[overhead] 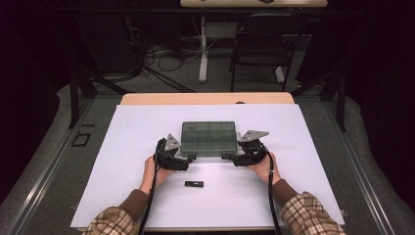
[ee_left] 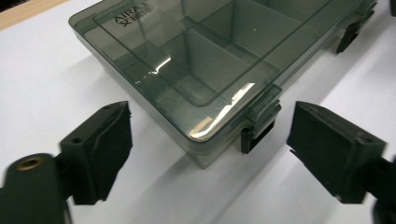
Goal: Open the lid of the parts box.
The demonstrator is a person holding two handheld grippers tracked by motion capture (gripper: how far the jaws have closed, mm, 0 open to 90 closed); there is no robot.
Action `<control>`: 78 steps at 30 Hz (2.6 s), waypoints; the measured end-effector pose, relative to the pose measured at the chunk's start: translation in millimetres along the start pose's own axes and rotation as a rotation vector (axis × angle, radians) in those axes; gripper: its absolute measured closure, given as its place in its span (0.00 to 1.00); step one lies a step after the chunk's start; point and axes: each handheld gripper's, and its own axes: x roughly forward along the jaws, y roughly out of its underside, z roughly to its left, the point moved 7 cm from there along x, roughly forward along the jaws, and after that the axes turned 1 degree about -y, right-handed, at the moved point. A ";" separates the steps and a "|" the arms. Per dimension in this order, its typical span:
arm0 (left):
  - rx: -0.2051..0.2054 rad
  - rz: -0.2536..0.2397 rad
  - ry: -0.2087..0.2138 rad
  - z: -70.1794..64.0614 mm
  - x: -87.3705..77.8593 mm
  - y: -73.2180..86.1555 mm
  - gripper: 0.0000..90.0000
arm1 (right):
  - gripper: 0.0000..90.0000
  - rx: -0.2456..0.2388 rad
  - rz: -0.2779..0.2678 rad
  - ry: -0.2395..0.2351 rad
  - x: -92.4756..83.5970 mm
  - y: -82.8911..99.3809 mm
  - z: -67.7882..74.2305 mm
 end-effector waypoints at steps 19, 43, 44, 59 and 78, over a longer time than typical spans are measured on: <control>0.020 -0.002 -0.008 1.3 1.2 2.6 0.32 | 0.35 0.031 0.028 0.009 5.8 6.9 -0.7; 0.010 0.006 -0.013 0.8 1.9 3.6 0.32 | 0.36 0.053 0.022 0.004 6.0 7.6 -0.4; 0.008 0.006 -0.013 0.7 1.8 3.6 0.32 | 0.36 0.055 0.030 0.006 5.4 8.0 -0.5; 0.009 0.008 -0.014 0.4 2.7 4.9 0.32 | 0.38 0.056 0.018 0.006 5.4 8.0 -0.3; 0.003 0.003 -0.009 0.4 2.3 5.0 0.33 | 0.40 0.046 0.014 0.010 3.9 8.9 0.2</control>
